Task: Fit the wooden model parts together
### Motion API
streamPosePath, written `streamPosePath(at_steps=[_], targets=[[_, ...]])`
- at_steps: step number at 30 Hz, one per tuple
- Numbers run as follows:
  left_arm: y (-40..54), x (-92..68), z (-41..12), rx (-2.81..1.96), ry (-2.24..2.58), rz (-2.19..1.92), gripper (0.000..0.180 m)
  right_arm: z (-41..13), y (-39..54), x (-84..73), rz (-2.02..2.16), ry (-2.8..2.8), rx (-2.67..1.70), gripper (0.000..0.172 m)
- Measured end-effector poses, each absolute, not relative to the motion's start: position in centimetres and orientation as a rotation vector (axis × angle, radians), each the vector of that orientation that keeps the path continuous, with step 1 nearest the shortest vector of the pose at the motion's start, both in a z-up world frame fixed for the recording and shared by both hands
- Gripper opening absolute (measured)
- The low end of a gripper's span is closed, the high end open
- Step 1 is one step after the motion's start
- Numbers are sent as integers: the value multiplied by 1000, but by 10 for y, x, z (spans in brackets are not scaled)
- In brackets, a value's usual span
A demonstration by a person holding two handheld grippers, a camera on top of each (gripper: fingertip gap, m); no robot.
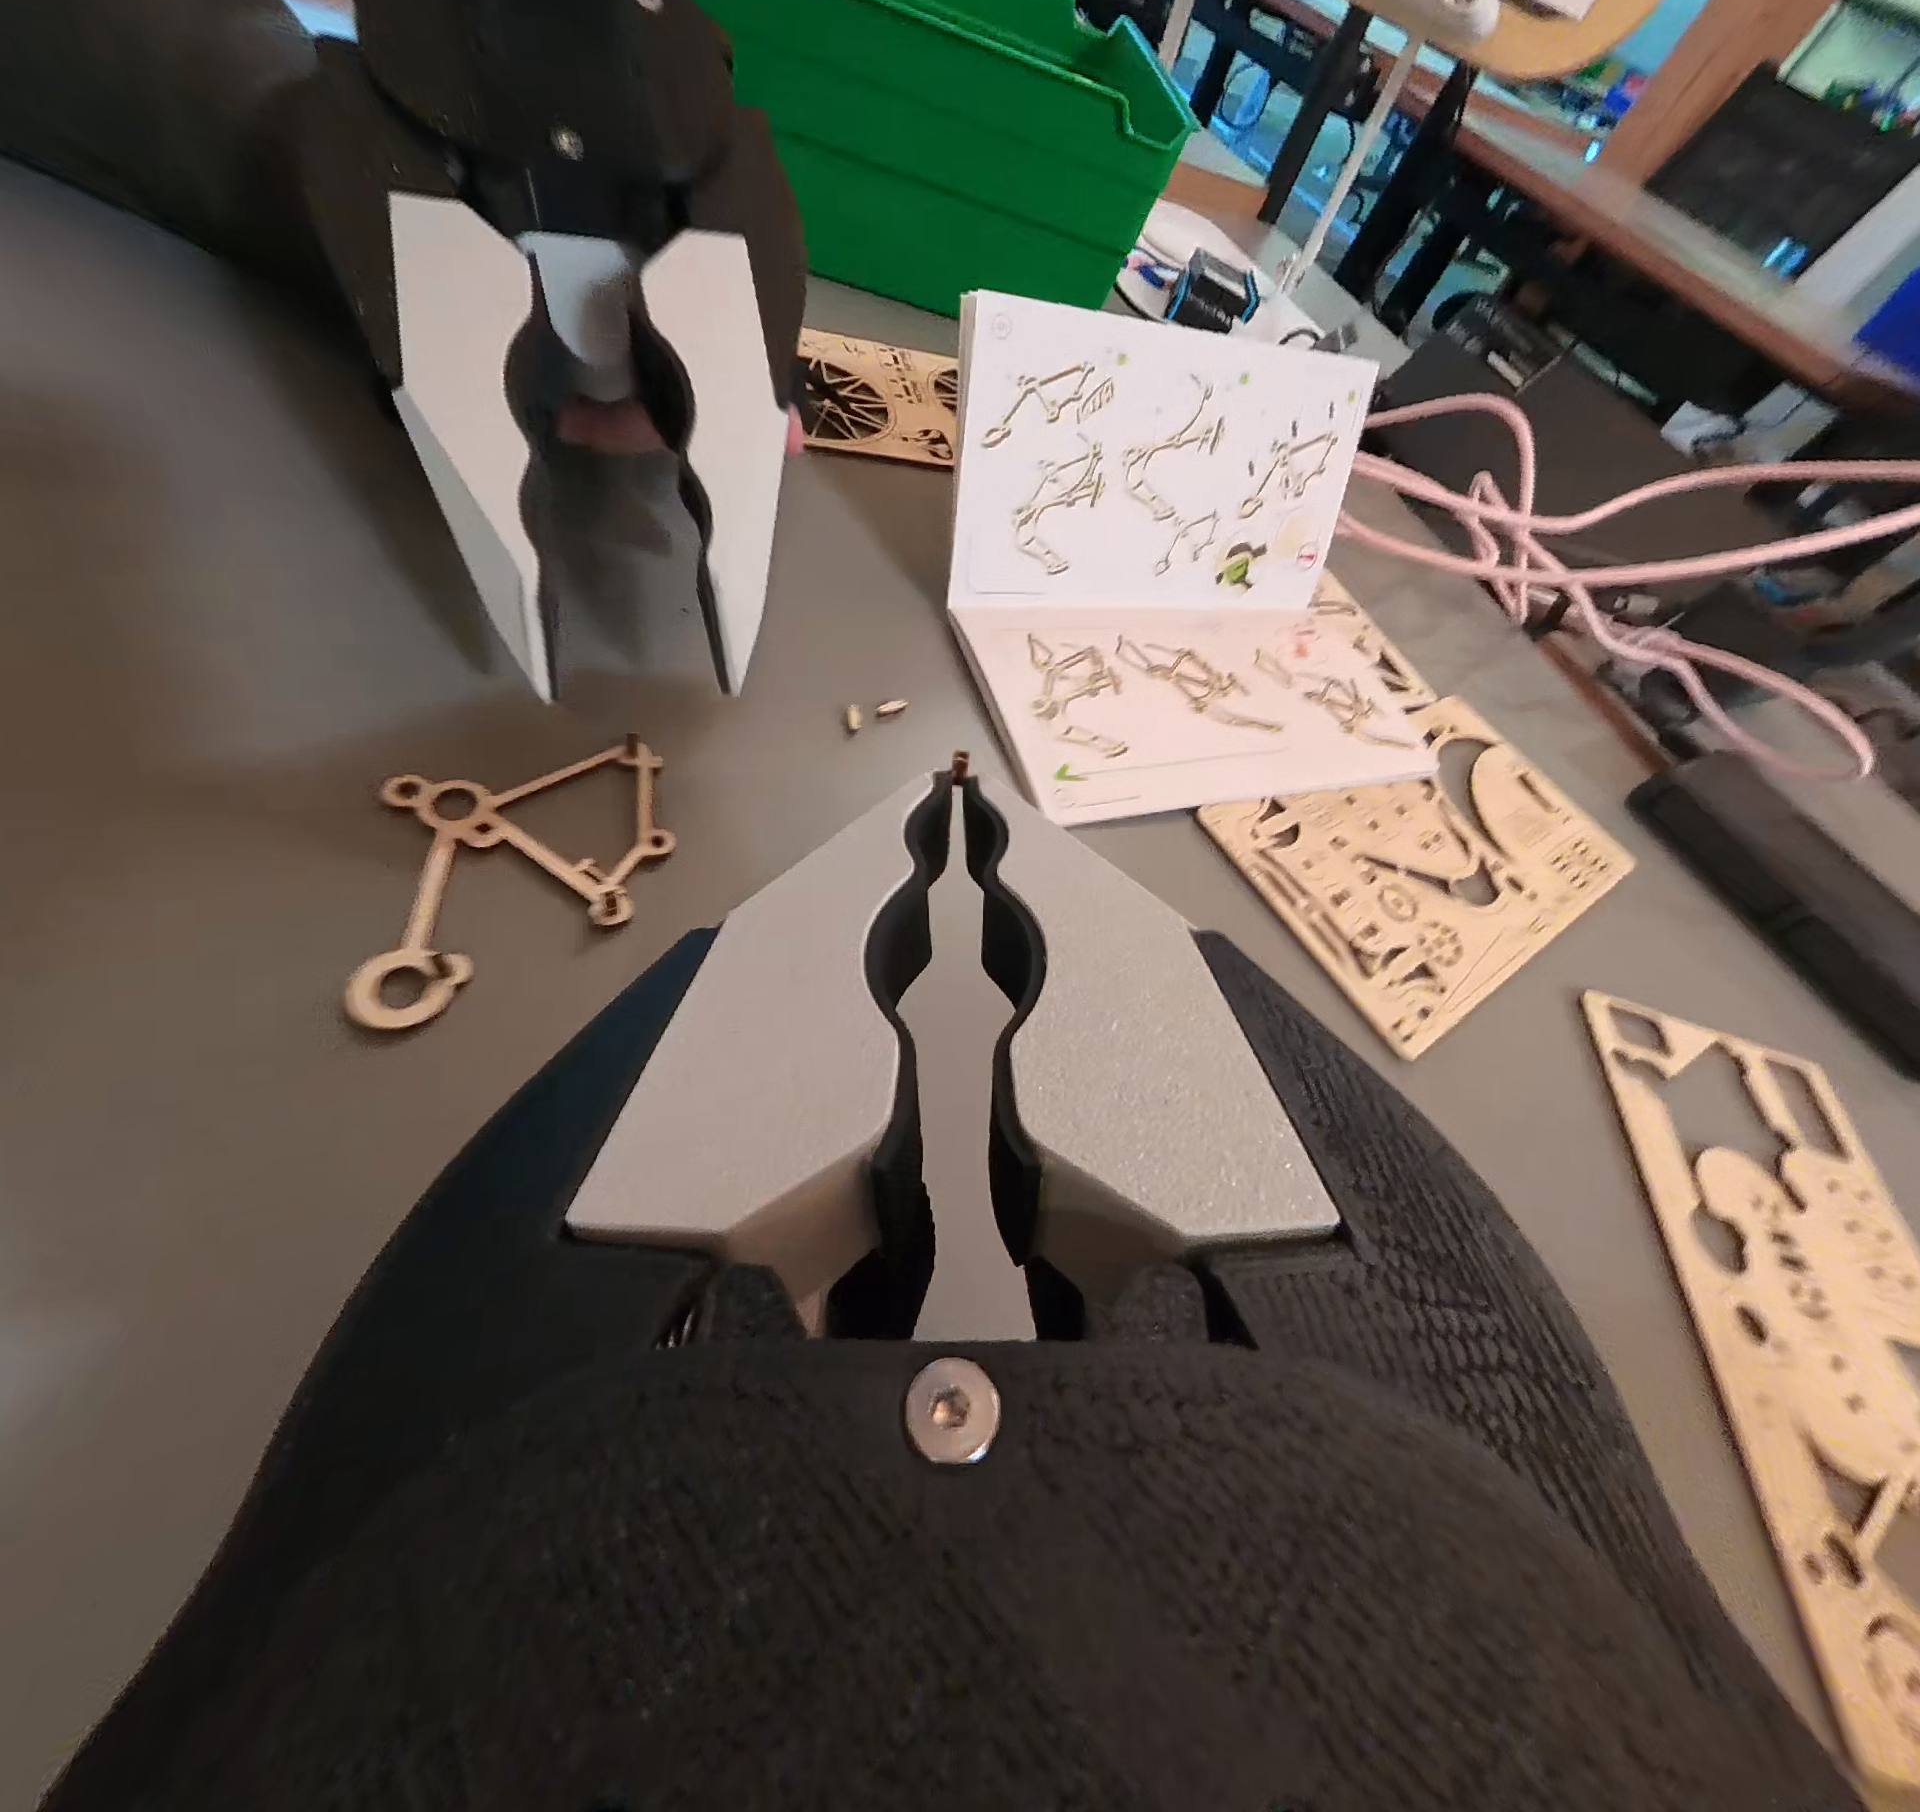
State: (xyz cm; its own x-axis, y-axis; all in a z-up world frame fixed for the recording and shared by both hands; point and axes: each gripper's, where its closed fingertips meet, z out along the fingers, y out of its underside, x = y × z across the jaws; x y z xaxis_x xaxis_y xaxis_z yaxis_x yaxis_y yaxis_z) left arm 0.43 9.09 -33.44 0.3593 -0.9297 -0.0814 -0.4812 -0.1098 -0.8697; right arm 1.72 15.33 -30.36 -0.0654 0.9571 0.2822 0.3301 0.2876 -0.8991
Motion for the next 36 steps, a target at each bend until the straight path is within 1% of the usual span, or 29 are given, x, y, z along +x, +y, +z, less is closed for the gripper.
streamPosePath(at_steps=[4, 9, 14, 17, 21, 23, 28, 31, 34, 36], targets=[[85, 7, -345, -1810, 1319, -683, 42, -310, 143, 25, 879, -1629, -1306, 0], [80, 9, -352, -1909, 1340, -822, 41, -314, 127, 31, 935, -1768, -1311, 0], [76, 9, -348, -1934, 1316, -980, 31, -323, 116, 38, 990, -1864, -1379, 0], [75, 9, -350, -1944, 1327, -966, 14, -324, 115, 40, 1024, -1868, -1404, 0], [76, 9, -352, -1934, 1340, -907, 10, -326, 115, 41, 1035, -1865, -1421, 0], [75, 9, -352, -1931, 1343, -912, 13, -326, 116, 40, 1041, -1861, -1423, 0], [76, 7, -341, -1898, 1281, -980, 34, -327, 116, 40, 1044, -1855, -1421, 0], [79, 3, -344, -1963, 1231, -1024, 43, -326, 116, 40, 1054, -1850, -1420, 0], [80, 2, -343, -1962, 1224, -1035, 43, -326, 116, 40, 1056, -1848, -1421, 0], [78, 2, -344, -1959, 1239, -1017, 40, -327, 116, 39, 1047, -1850, -1420, 0]])
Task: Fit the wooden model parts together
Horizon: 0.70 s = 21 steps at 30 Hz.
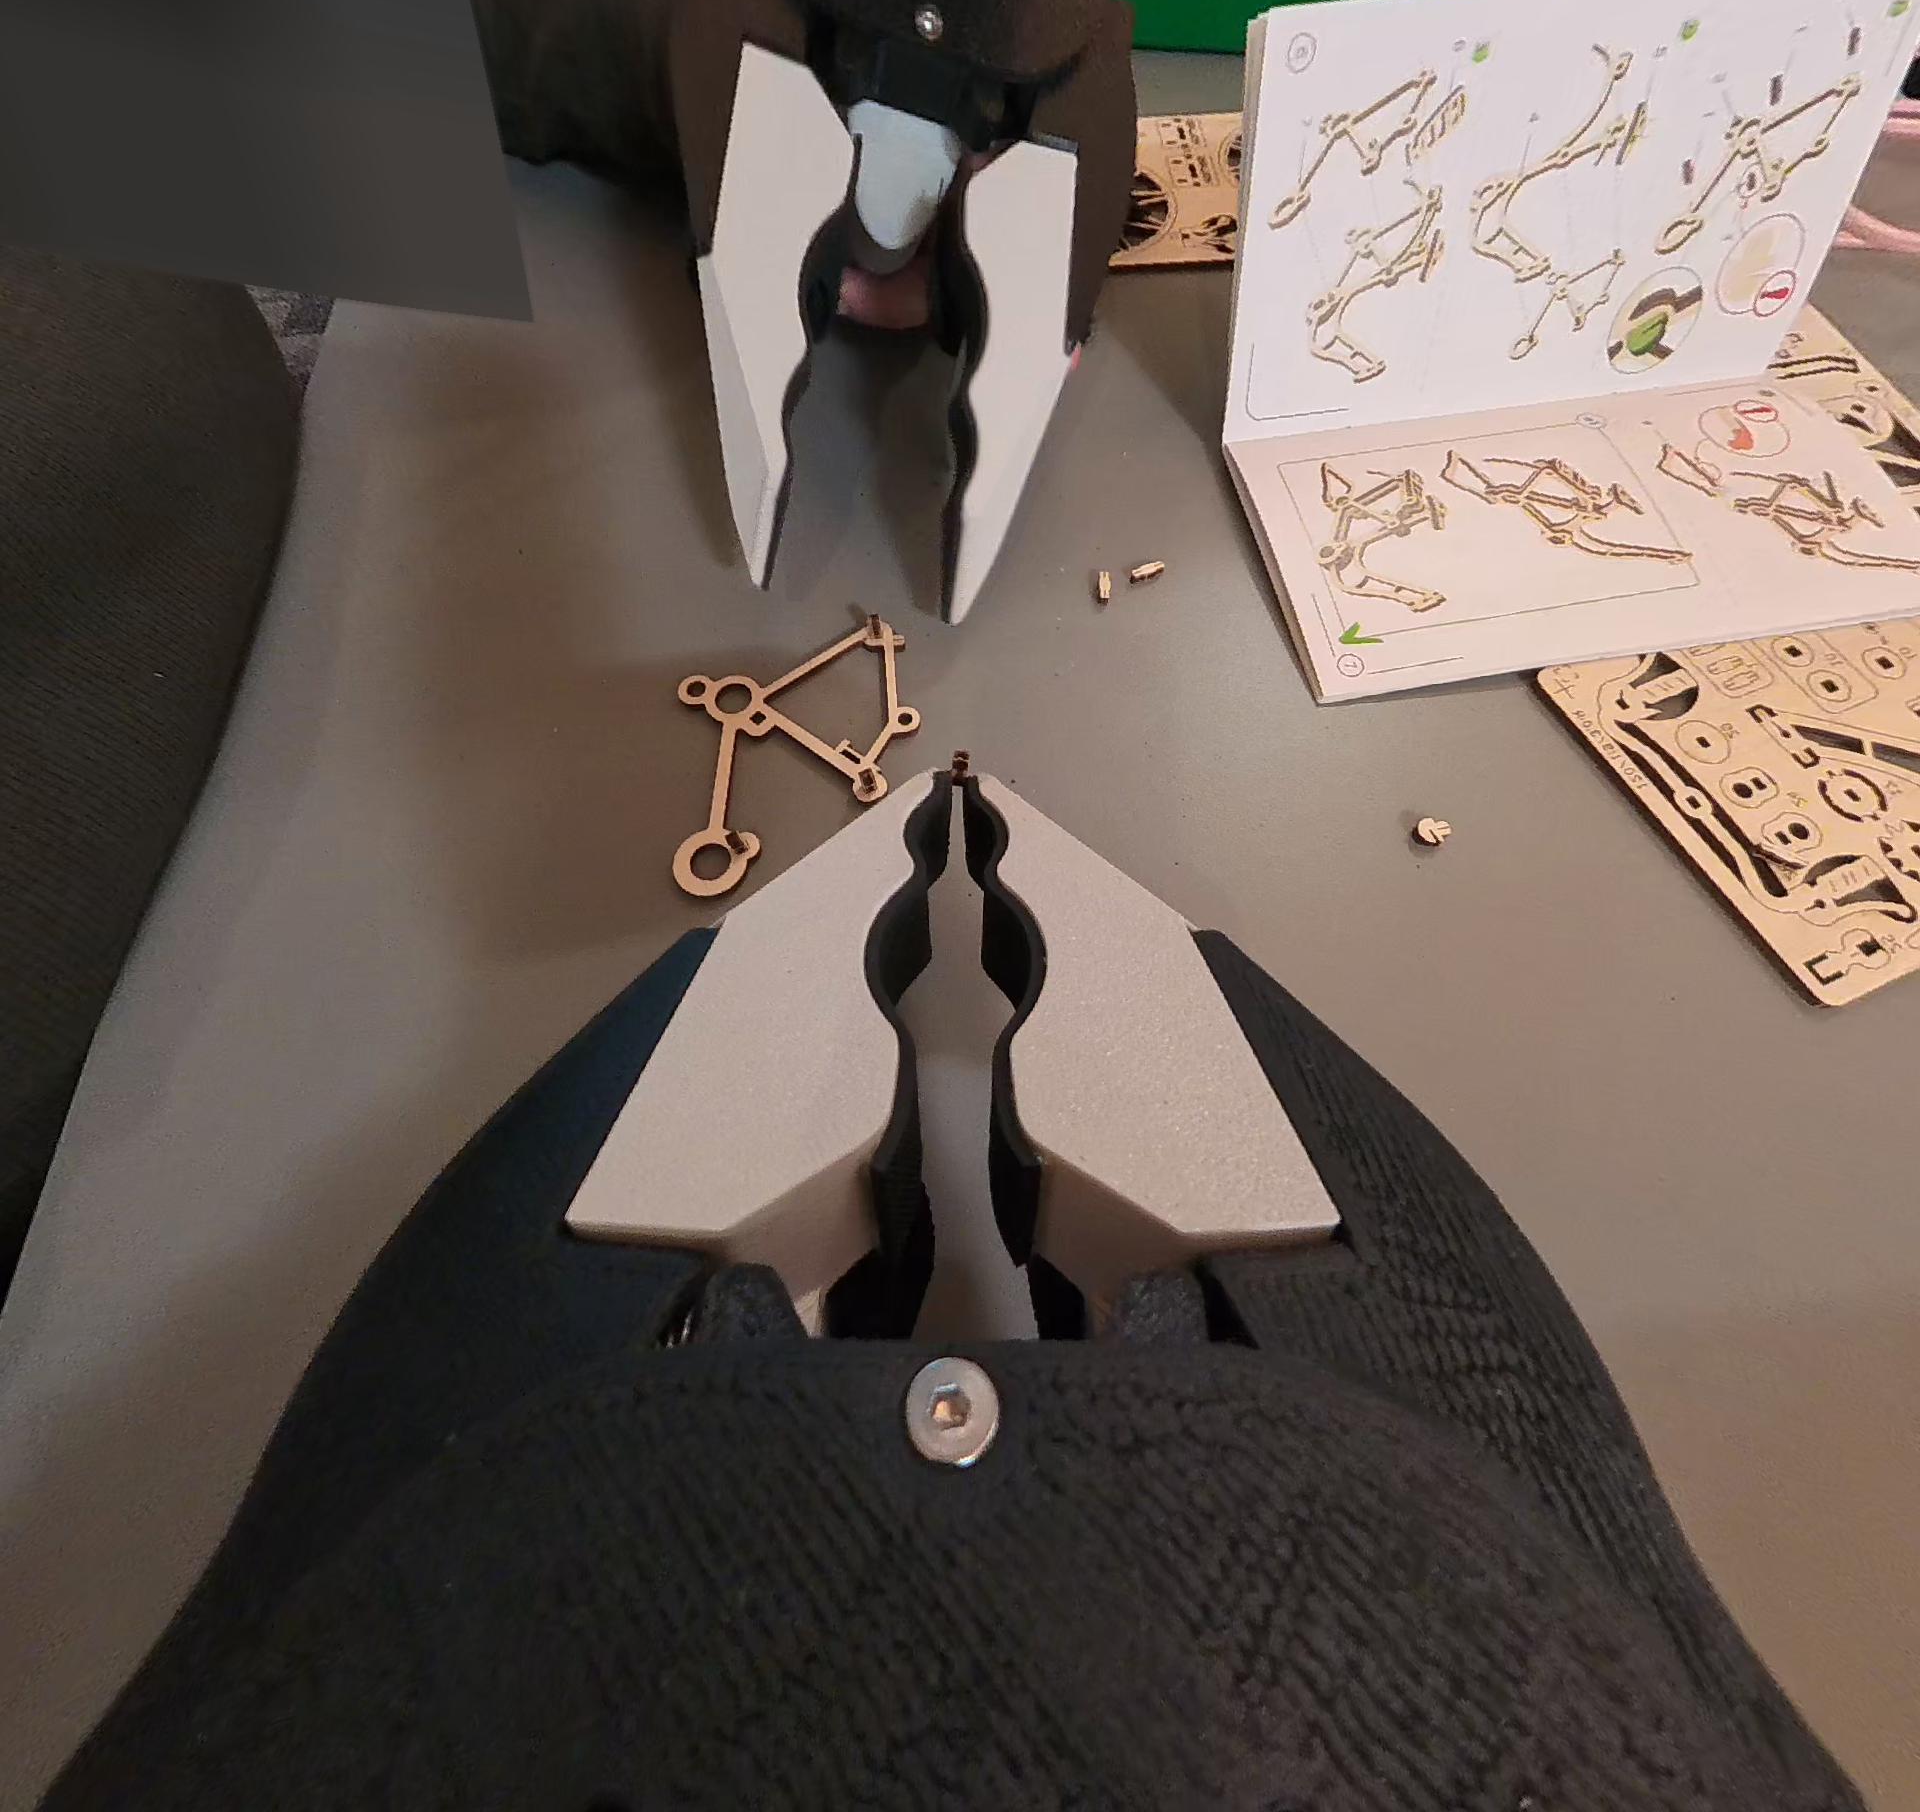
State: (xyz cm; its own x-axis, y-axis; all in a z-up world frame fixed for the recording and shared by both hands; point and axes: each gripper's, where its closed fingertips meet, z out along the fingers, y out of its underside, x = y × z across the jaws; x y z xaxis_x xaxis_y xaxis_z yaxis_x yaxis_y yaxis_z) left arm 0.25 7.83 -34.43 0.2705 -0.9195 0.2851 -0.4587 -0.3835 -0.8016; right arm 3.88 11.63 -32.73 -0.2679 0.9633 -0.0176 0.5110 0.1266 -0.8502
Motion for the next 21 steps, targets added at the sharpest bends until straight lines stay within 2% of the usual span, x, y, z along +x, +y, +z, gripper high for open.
streamPosePath(at_steps=[8, 21], targets=[[76, 4, -348, -1942, 1291, -954, 27, -331, 117, 39, 1015, -1856, -1425, 0], [75, 2, -352, -1903, 1356, -838, 20, -332, 118, 37, 1005, -1850, -1421, 0]])
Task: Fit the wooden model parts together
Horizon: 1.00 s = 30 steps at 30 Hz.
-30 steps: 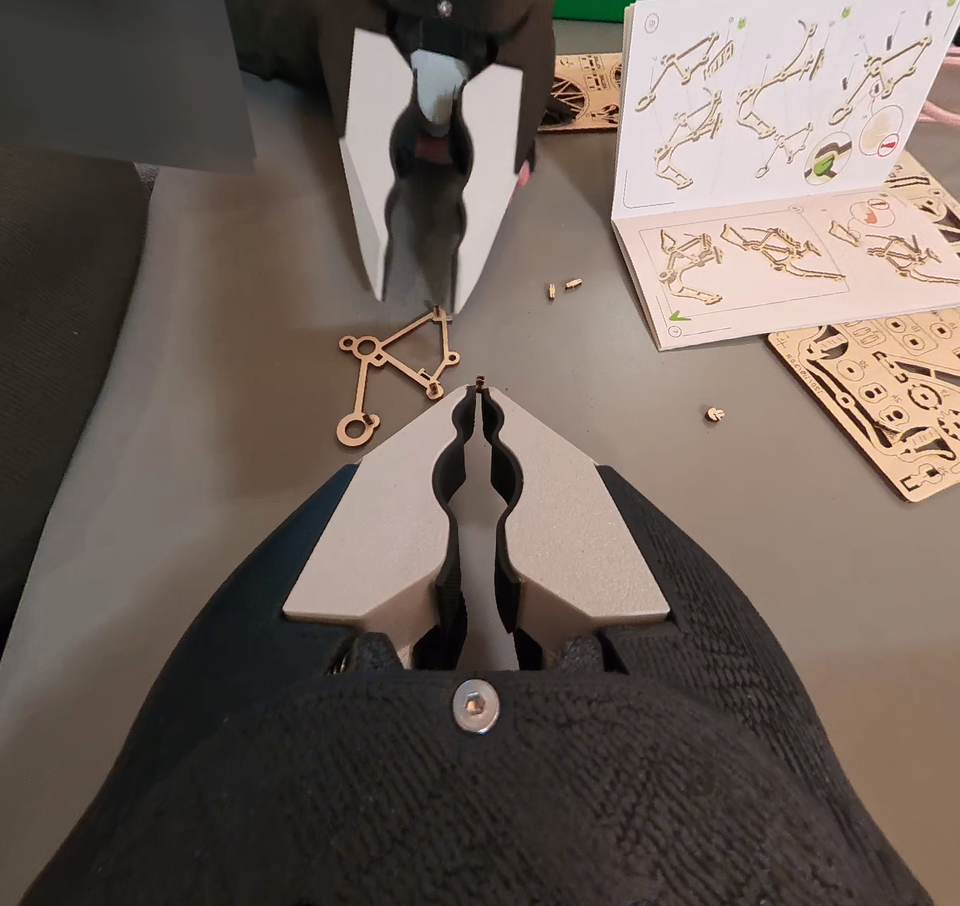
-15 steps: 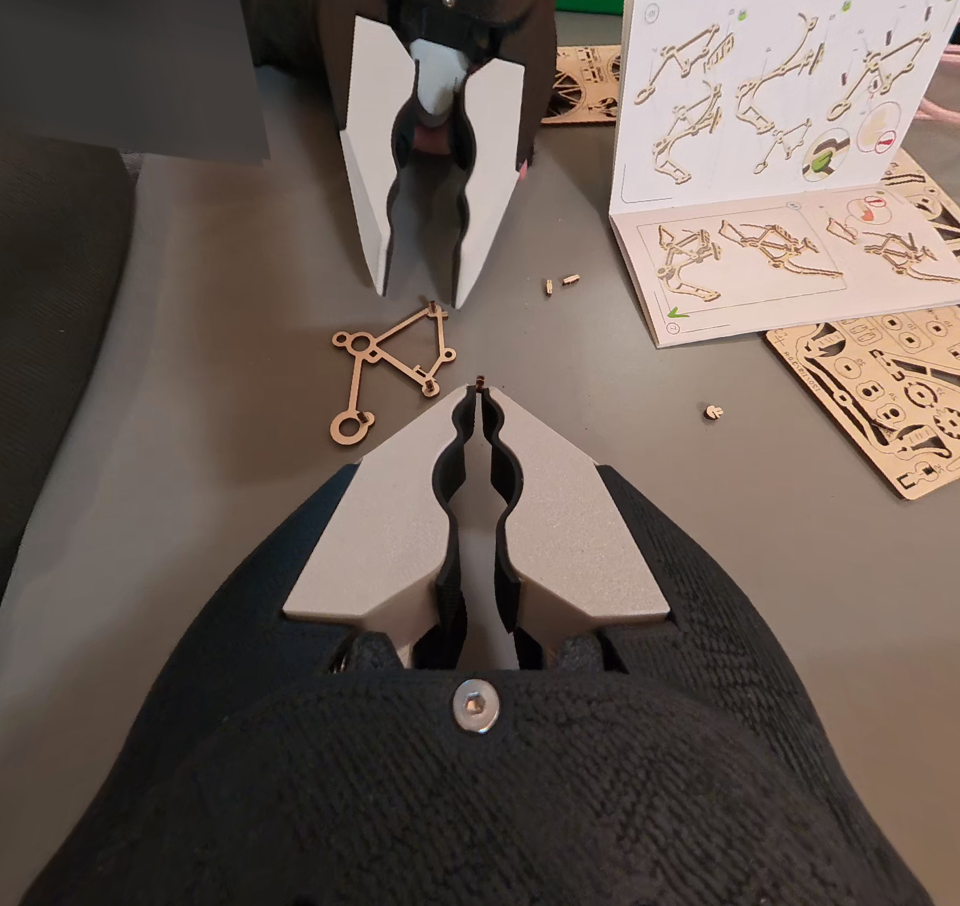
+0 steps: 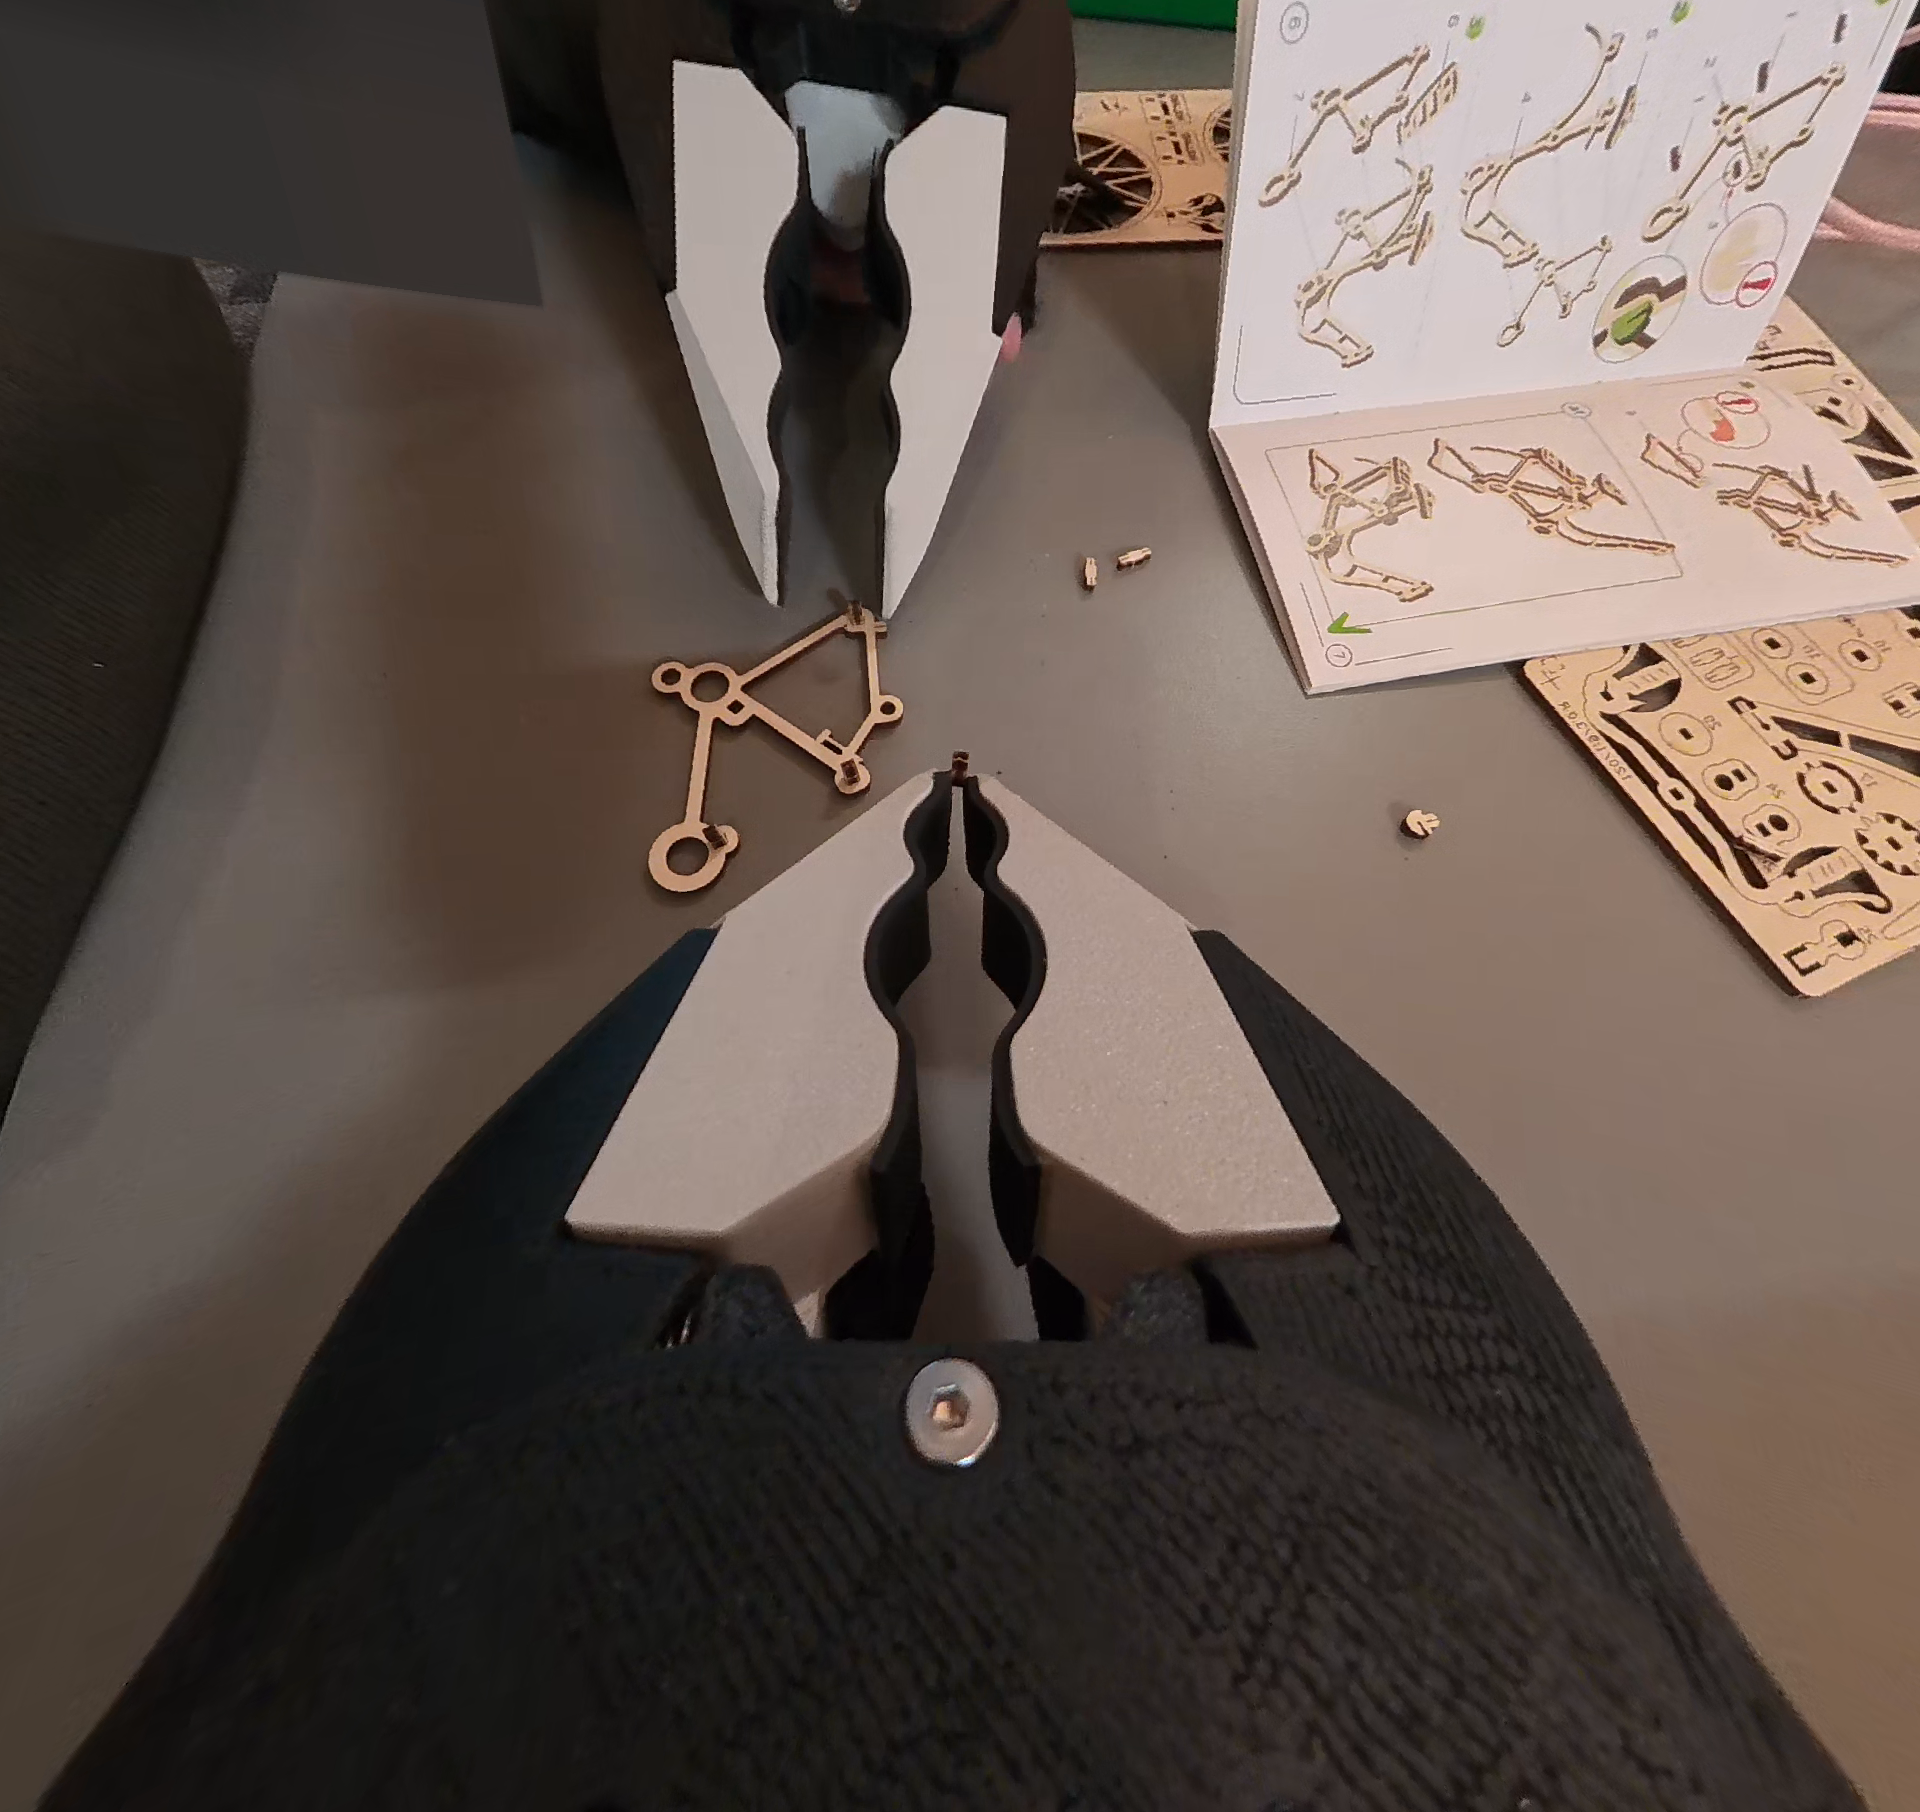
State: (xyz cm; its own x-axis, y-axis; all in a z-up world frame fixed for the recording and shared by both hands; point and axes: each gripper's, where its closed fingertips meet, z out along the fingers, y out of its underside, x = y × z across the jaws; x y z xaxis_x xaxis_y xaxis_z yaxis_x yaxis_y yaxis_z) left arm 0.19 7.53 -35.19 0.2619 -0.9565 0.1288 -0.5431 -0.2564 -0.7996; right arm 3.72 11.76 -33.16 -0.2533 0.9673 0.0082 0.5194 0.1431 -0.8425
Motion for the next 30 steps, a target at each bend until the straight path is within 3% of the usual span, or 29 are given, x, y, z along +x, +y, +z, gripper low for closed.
streamPosePath(at_steps=[25, 30], targets=[[73, 1, -353, -1881, 1393, -816, 19, -325, 128, 31, 1031, -1718, -1405, 0], [78, -5, -329, -1699, 1347, -763, 21, -314, 142, 33, 1020, -1598, -1405, 0]])
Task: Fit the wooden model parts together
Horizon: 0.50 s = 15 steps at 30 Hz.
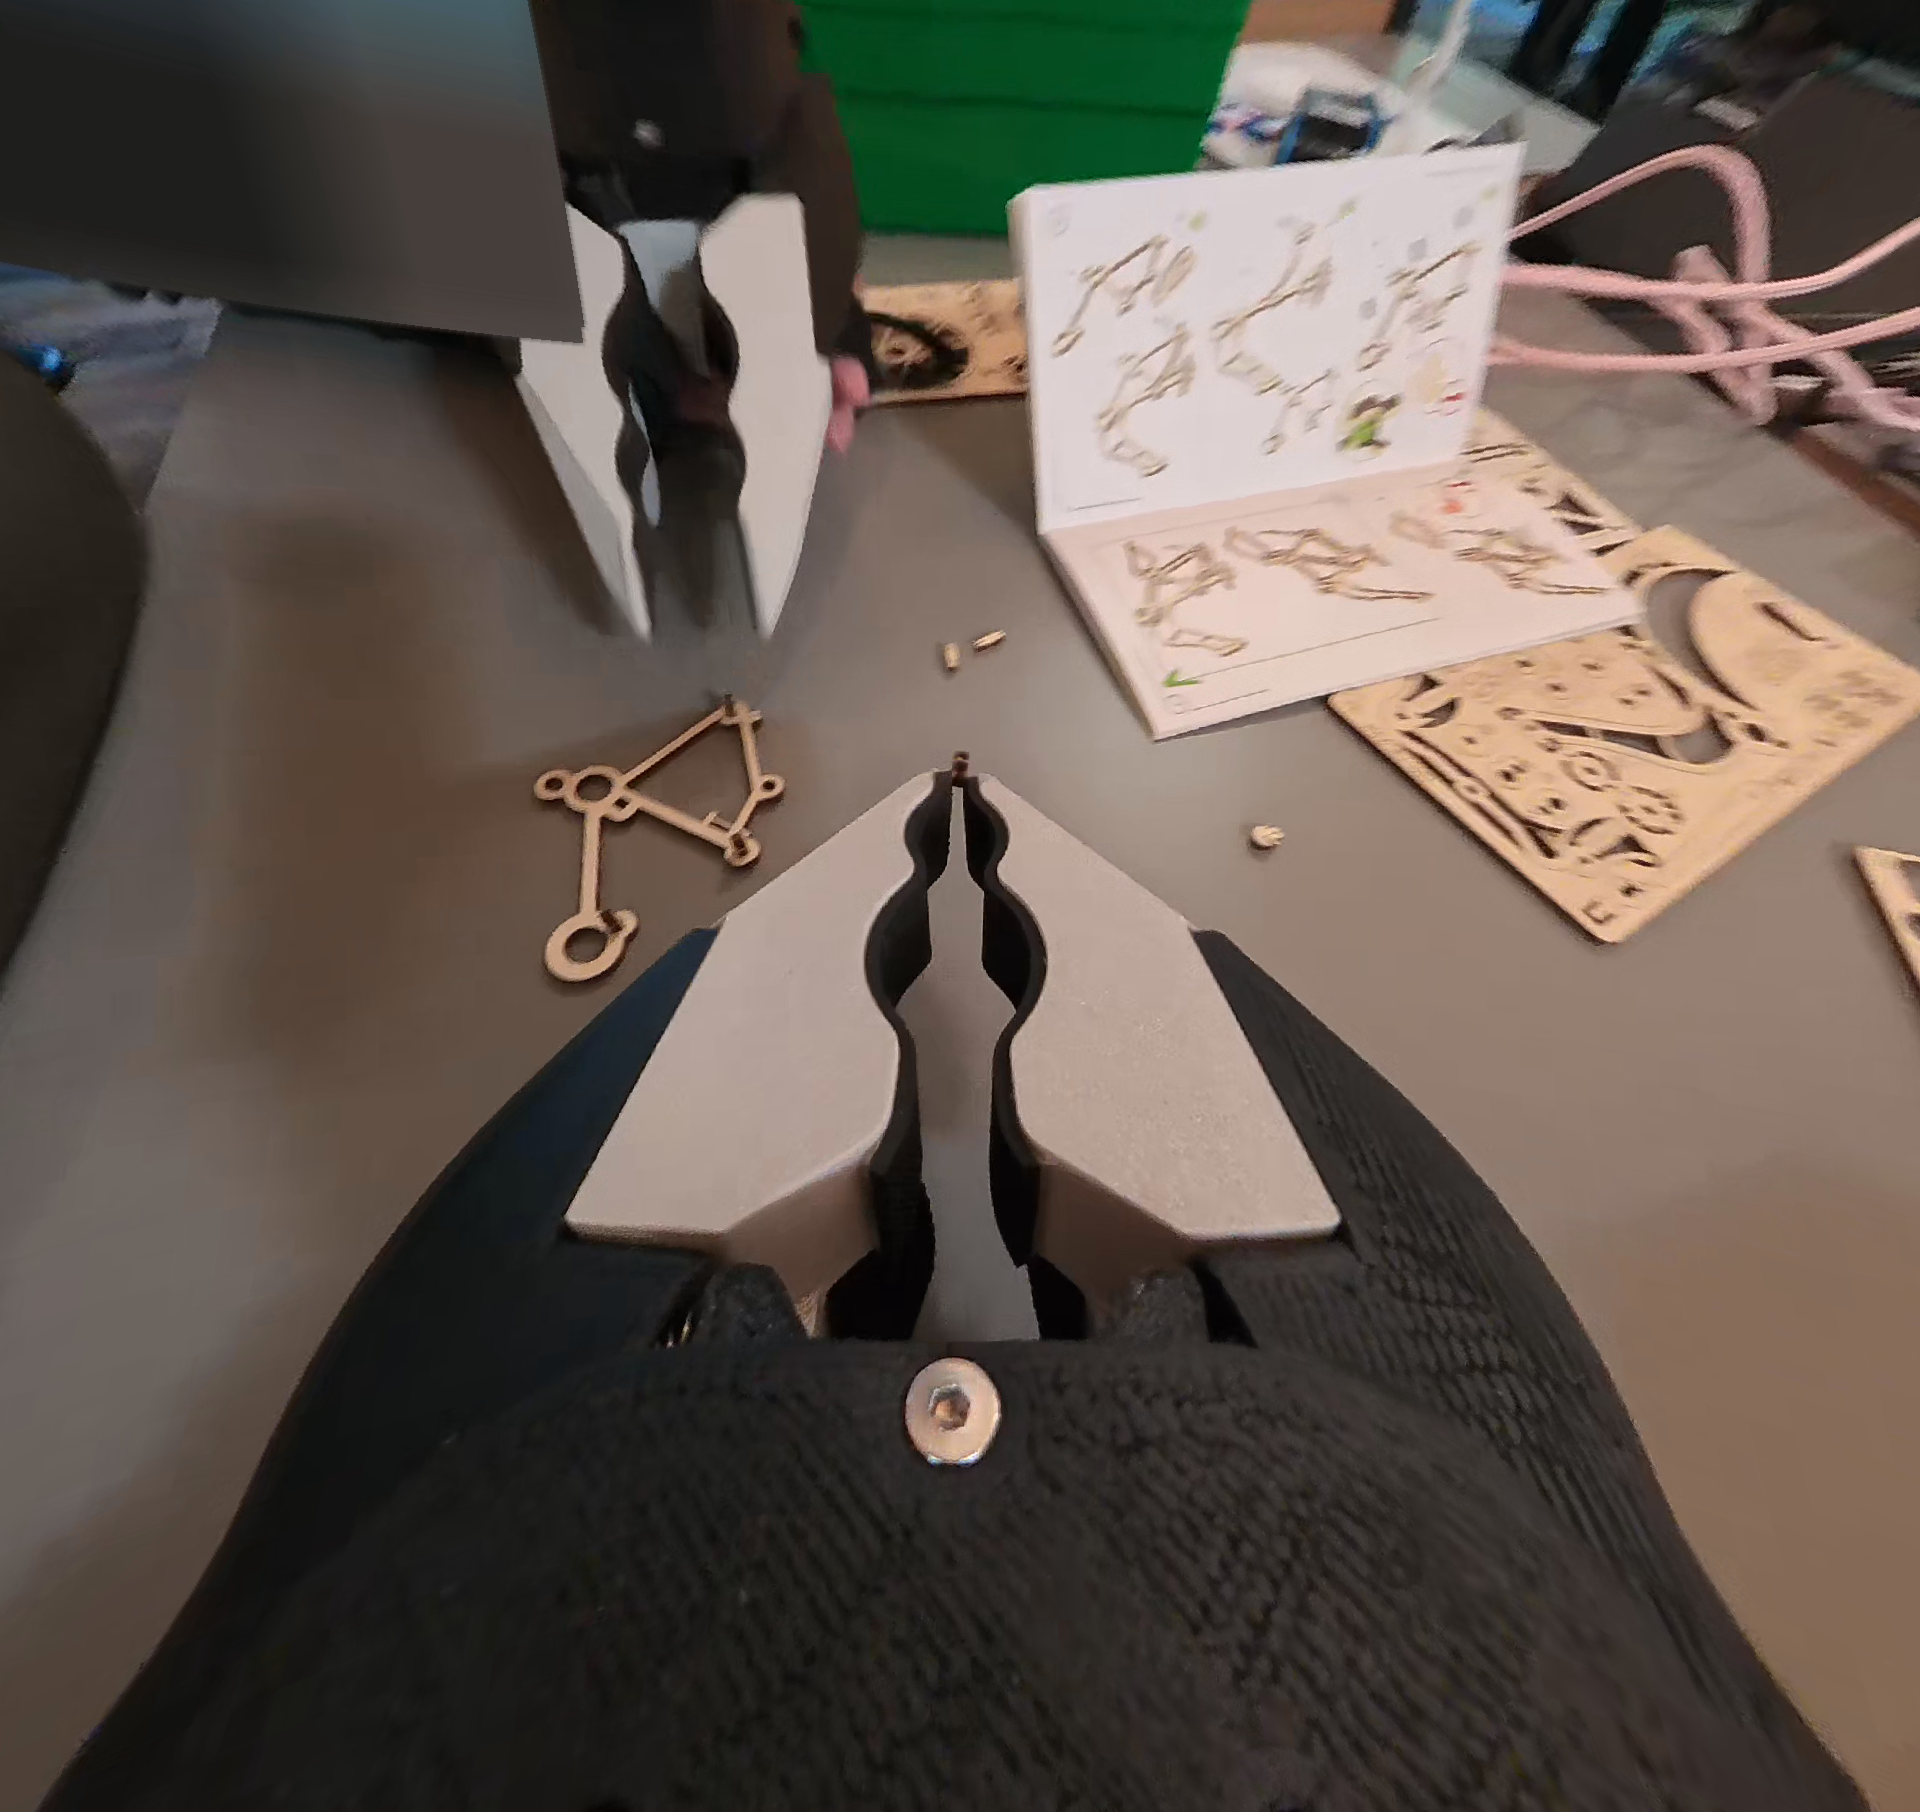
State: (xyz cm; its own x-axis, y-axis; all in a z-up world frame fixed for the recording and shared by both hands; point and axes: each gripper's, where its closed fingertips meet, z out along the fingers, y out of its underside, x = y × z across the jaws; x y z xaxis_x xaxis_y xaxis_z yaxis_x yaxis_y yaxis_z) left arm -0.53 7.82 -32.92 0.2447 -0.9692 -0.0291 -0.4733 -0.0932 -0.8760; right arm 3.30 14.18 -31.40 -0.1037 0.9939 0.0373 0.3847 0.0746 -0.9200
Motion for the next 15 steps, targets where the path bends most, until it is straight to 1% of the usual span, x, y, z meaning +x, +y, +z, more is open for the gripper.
streamPosePath(at_steps=[5, 8, 11, 13, 15], targets=[[117, -57, -299, -1594, 1252, -308, 27, -305, 149, 36, 1043, -1516, -1399, 0], [134, -90, -297, -1554, 1269, 36, 31, -304, 150, 37, 1057, -1504, -1400, 0], [142, -106, -305, -1467, 1380, 377, 31, -304, 150, 36, 1055, -1504, -1404, 0], [144, -107, -309, -1419, 1428, 502, 32, -305, 150, 36, 1052, -1506, -1404, 0], [145, -104, -311, -1425, 1433, 498, 32, -305, 150, 36, 1051, -1507, -1405, 0]])
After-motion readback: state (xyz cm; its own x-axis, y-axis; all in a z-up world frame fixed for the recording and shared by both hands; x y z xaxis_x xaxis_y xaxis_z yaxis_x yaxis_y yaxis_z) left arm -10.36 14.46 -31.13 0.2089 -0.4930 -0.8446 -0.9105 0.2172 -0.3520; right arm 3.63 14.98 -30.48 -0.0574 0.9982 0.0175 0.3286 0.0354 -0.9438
